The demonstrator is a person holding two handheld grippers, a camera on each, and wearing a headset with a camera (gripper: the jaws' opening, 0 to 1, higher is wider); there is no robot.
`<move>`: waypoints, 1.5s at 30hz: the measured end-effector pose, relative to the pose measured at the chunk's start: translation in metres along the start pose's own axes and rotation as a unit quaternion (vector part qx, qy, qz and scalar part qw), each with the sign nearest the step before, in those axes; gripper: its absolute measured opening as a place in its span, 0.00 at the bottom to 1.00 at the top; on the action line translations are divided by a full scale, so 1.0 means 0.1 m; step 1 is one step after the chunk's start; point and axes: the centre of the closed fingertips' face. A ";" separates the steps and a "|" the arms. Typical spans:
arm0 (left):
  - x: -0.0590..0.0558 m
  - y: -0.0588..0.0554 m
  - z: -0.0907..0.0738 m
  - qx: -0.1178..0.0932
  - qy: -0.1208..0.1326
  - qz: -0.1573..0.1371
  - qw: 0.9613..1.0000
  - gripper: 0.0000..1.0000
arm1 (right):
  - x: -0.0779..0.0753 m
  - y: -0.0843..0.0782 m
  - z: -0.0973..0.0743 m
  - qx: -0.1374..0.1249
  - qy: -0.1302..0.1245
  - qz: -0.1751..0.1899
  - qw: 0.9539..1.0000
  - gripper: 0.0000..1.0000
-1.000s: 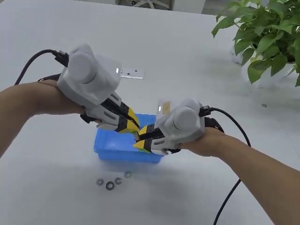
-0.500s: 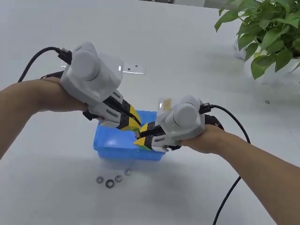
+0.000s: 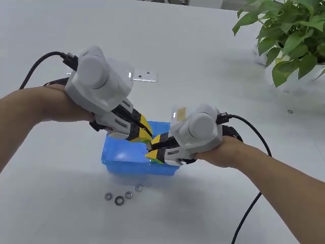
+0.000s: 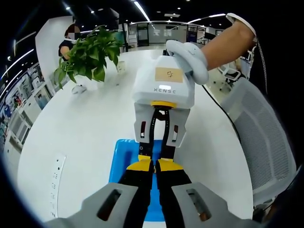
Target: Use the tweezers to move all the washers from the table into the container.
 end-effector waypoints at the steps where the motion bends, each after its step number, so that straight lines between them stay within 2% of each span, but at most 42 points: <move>1: 0.00 0.01 -0.01 0.000 0.000 0.001 1.000 0.06 | 0.00 0.00 -0.01 -0.001 -0.001 0.000 1.000 0.11; 15: -0.03 0.14 -0.14 0.000 0.008 0.015 1.000 0.06 | 0.05 0.14 -0.12 -0.006 -0.012 -0.012 1.000 0.11; 24: -0.11 0.23 -0.26 -0.001 0.013 0.026 1.000 0.06 | 0.13 0.26 -0.19 -0.008 -0.019 -0.023 1.000 0.11; 39: -0.25 0.26 -0.42 0.008 0.025 0.043 0.999 0.06 | 0.28 0.40 -0.19 -0.010 -0.022 -0.038 0.999 0.11; 45: -0.32 0.24 -0.45 0.011 0.026 0.043 0.999 0.06 | 0.38 0.41 -0.16 -0.009 -0.019 -0.041 0.999 0.11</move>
Point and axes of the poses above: the centre of the closed fingertips' face, and the gripper's own axes: z roughly forward along the fingers, x roughly to its left, y roughly out of its top, and after that the axes turned 12 degrees about y, right-handed
